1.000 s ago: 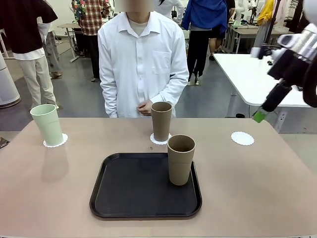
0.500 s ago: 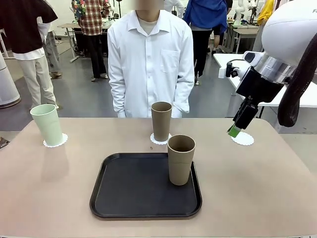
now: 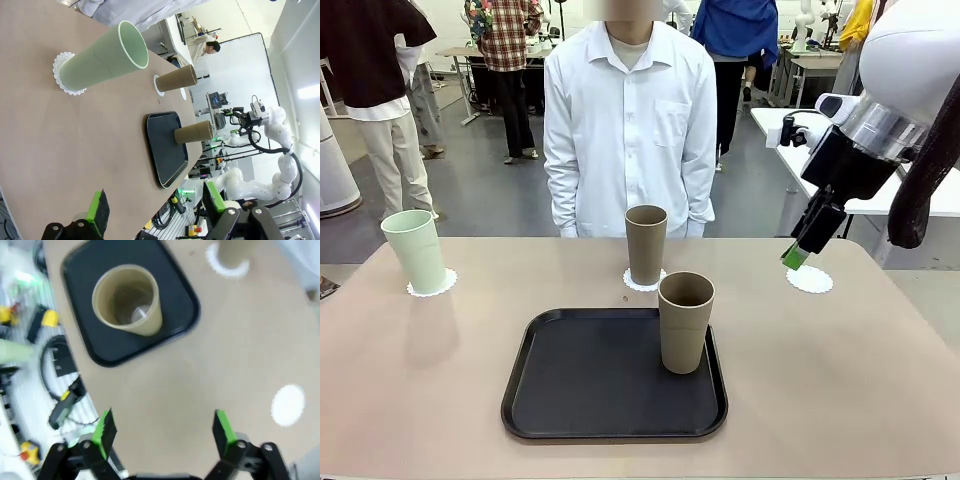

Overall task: Place coasters on the table and set cups on them.
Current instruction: Take one Reusable plastic cup from the Flat Tray and place it on a coaster set by the human.

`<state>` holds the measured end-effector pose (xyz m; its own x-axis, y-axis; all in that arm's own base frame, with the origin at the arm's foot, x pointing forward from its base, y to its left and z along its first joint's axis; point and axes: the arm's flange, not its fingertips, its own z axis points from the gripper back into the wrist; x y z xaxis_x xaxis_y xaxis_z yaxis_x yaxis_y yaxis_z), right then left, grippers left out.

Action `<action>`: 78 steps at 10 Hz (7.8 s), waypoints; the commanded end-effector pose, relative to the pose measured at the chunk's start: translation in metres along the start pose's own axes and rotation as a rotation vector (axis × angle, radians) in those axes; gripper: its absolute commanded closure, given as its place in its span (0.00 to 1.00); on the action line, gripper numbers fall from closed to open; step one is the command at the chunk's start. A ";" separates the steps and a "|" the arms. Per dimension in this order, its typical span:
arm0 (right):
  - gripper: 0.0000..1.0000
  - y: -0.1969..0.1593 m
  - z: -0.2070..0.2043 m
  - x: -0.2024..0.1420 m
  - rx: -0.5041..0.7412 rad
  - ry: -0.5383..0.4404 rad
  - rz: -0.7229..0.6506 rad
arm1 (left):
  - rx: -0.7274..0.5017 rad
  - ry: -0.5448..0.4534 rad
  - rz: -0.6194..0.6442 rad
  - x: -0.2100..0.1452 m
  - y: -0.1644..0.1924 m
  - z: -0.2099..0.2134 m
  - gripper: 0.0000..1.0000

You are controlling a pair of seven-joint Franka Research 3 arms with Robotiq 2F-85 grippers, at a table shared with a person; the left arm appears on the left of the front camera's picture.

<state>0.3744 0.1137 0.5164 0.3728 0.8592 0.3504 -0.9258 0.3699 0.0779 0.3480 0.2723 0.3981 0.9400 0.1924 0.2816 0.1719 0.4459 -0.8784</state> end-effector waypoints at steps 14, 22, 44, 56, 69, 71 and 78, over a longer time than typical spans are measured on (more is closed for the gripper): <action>0.00 -0.073 -0.160 -0.135 0.224 -0.776 0.240 | -0.010 -0.001 -0.002 -0.002 -0.001 0.003 0.00; 0.00 -0.075 -0.164 -0.138 0.307 -0.772 0.220 | -0.010 -0.001 -0.002 -0.002 -0.001 0.003 0.00; 0.00 -0.064 -0.284 -0.054 0.478 -0.914 0.322 | -0.010 -0.001 -0.002 -0.002 -0.001 0.003 0.00; 0.00 -0.042 -0.311 -0.016 0.534 -0.909 0.392 | -0.010 -0.001 -0.002 -0.002 -0.001 0.003 0.00; 0.79 -0.027 -0.152 -0.026 0.360 -1.072 0.221 | -0.010 -0.001 -0.002 -0.002 -0.001 0.003 0.00; 0.79 -0.022 -0.100 -0.026 0.307 -1.114 0.238 | -0.010 -0.001 -0.002 -0.002 -0.001 0.003 0.00; 0.79 -0.028 -0.070 -0.023 0.272 -1.104 0.270 | -0.010 -0.001 -0.002 -0.002 -0.001 0.003 0.00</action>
<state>0.3936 0.1073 0.4405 0.0374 0.0807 0.9960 -0.9991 0.0230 0.0357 0.3476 0.2731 0.3977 0.9402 0.1938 0.2802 0.1702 0.4455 -0.8790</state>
